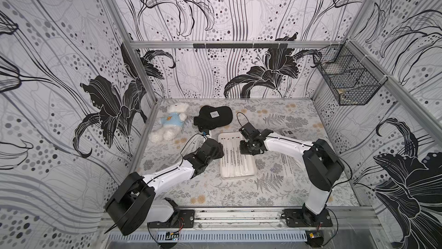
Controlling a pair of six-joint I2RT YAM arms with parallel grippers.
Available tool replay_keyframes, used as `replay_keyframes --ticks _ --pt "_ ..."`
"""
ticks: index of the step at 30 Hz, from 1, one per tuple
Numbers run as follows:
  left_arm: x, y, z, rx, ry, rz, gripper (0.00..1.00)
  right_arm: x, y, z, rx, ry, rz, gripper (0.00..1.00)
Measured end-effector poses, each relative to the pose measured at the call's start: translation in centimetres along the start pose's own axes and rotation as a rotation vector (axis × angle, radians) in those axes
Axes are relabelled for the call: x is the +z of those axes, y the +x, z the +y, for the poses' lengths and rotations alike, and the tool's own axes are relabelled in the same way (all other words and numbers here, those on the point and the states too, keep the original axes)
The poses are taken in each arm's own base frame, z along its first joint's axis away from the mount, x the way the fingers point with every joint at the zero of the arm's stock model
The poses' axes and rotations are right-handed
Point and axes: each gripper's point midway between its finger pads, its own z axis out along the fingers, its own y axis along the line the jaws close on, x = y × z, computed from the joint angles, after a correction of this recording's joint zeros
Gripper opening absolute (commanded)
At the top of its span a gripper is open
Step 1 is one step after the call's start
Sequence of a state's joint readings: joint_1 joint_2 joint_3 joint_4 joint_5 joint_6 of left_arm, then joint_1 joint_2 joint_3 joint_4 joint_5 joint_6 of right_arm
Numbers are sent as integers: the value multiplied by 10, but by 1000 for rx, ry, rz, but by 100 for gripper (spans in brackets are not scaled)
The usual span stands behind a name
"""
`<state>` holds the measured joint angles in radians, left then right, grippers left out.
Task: Put the straws into the storage box
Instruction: Place the straw in the storage box.
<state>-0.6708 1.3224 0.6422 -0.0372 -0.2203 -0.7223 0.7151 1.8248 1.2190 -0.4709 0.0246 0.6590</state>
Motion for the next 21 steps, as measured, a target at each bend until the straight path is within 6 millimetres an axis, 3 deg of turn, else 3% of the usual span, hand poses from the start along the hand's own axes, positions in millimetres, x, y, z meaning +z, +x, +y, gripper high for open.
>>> replay_keyframes --ticks 21 --pt "-2 2 2 -3 2 3 59 20 10 -11 2 48 34 11"
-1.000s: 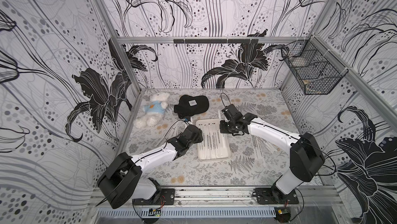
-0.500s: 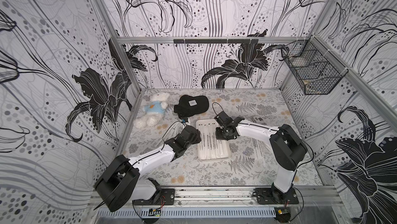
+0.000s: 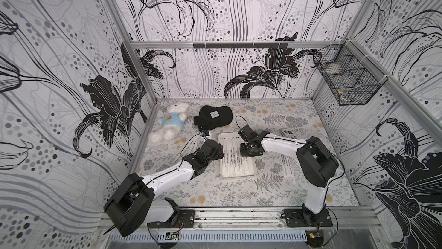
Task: Put the straws into the storage box
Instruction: Place the straw in the storage box.
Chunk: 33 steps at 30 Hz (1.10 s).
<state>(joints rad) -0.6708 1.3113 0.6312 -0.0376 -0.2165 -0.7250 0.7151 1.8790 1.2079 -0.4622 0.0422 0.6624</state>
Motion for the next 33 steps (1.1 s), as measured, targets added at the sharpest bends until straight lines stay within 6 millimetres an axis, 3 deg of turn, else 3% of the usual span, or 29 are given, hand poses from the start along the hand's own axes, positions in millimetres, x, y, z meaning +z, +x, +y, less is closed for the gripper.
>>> replay_keyframes --ticks 7,13,19,22,26,28,30,33 --pt "0 0 0 0 0 0 59 0 0 3 1 -17 5 13" --pt "0 0 0 0 0 0 59 1 0 2 4 -12 3 23" --pt "0 0 0 0 0 0 59 -1 0 -2 3 10 3 25" --pt "0 0 0 0 0 0 59 -10 -1 -3 3 17 -1 26" --pt "0 0 0 4 -1 0 59 -43 -9 -5 4 -3 -44 23" --pt "-1 -1 0 11 -6 1 59 -65 -15 -16 15 -14 -88 21" --pt "-2 -4 -1 23 -14 -2 59 -84 -21 -41 51 -5 -127 21" --pt "-5 -13 -8 49 -17 -20 60 -92 -19 -101 128 74 -141 21"
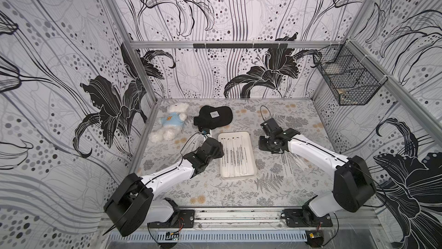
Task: Put the straws into the storage box
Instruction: Place the straw in the storage box, then pick up the straw from the center of the board.
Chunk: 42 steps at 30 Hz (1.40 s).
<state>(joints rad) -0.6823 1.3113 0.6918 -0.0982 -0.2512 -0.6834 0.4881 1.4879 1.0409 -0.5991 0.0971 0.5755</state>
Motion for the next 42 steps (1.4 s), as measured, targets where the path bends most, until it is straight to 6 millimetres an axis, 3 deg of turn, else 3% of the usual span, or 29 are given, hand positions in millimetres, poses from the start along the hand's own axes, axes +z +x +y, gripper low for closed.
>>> replay_keyframes --ticks 2,4,7,13,21,34,37,42 --pt "-4 -7 -12 19 14 -14 61 9 7 -38 35 76 30 22" --pt "-6 -9 -28 38 41 -20 62 18 21 -65 46 129 76 23" --pt "-3 0 -48 72 69 1 62 26 36 -88 52 172 127 24" --pt "9 32 -55 122 60 74 62 39 38 -92 25 179 149 24" --pt "10 32 -54 119 57 76 62 52 39 -96 0 188 169 23" --pt "10 32 -55 116 59 72 62 59 40 -89 -20 174 170 12" --pt "10 31 -54 113 59 70 62 59 49 -67 -59 139 181 10" --pt "10 34 -46 110 47 73 62 54 66 -13 -102 1 219 9"
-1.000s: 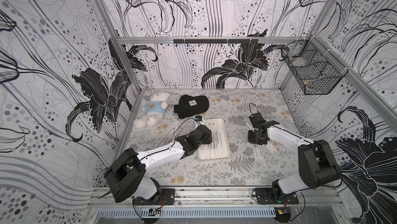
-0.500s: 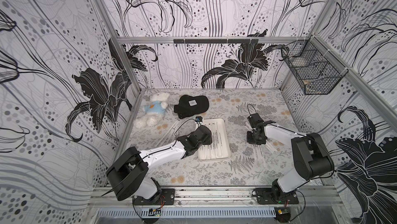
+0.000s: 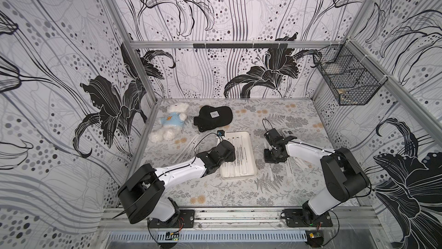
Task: Put the straws into the storage box
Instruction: Pick up the straw from the center of the board, then place the straw in the storage box.
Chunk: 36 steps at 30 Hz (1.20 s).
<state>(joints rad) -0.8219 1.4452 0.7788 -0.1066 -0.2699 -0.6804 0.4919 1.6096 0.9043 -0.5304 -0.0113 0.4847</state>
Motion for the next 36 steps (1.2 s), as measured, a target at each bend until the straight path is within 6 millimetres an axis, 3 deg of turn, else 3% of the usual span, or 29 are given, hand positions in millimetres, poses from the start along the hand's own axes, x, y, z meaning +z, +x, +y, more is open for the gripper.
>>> replay_keyframes --ticks 4,7,11,15,23,36 --pt "-2 -3 10 -16 -14 -9 62 -18 -14 29 -3 -88 -34 9" --pt "-5 -9 20 -44 -23 -25 62 -45 -37 53 -26 -139 -100 9" --pt "-6 -19 38 -103 -46 -44 62 -79 -54 104 -99 -218 -185 9" --pt "-7 -23 46 -133 -59 -52 61 -78 -52 133 -129 -239 -200 9" --pt "-10 -20 49 -137 -55 -51 61 -16 -41 126 -74 -140 -101 9" --pt "-10 -16 51 -136 -59 -45 61 -1 -40 114 -65 -58 -102 9"
